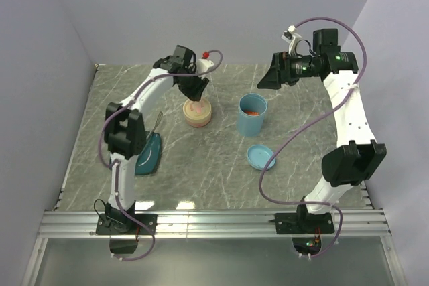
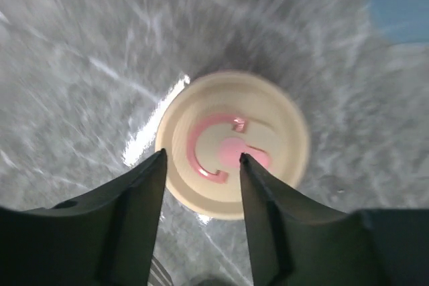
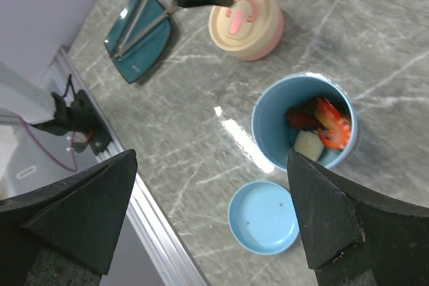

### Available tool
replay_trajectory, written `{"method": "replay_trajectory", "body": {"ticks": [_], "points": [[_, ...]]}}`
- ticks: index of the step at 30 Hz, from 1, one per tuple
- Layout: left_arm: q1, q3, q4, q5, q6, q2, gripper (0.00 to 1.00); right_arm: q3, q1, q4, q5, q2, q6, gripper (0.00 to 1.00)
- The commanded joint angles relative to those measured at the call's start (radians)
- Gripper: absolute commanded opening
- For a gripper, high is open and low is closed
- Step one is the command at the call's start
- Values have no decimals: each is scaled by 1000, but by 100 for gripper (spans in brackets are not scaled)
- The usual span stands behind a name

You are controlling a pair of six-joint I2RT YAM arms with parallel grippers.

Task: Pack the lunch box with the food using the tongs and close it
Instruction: Put the lid back on the lunch box, then pick up the lid of the lunch box with the left arm

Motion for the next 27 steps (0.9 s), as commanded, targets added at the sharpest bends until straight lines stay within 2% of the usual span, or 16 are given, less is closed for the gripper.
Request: {"method": "replay_trajectory", "body": {"ticks": [1,3,6,10,11,15,19,23,27], "points": [[26,-123,181,225,4,-311,55,-16,-29,-26,42,-108,-56,100],[33,-279,311,298,19,-461,60,-36,-53,-26,38,-140,-56,100],[33,-413,349,436,126,-601,61,-52,-101,-39,12,-171,-56,100],[11,-457,213,602,326,-680,60,-96,-172,-26,-34,-204,-35,100],[1,-463,167,631,446,-687,60,-116,-190,-11,-44,-215,-24,100],[-108,-501,-12,581,721,-700,62,-144,-224,16,-74,-227,0,100],[-284,-565,-23,510,872,-677,63,-170,-268,72,-107,-238,42,100],[-389,-559,39,471,901,-588,64,-159,-293,48,-101,-232,24,100],[-463,-471,72,448,898,-416,66,-176,-313,54,-104,-246,25,100]]}}
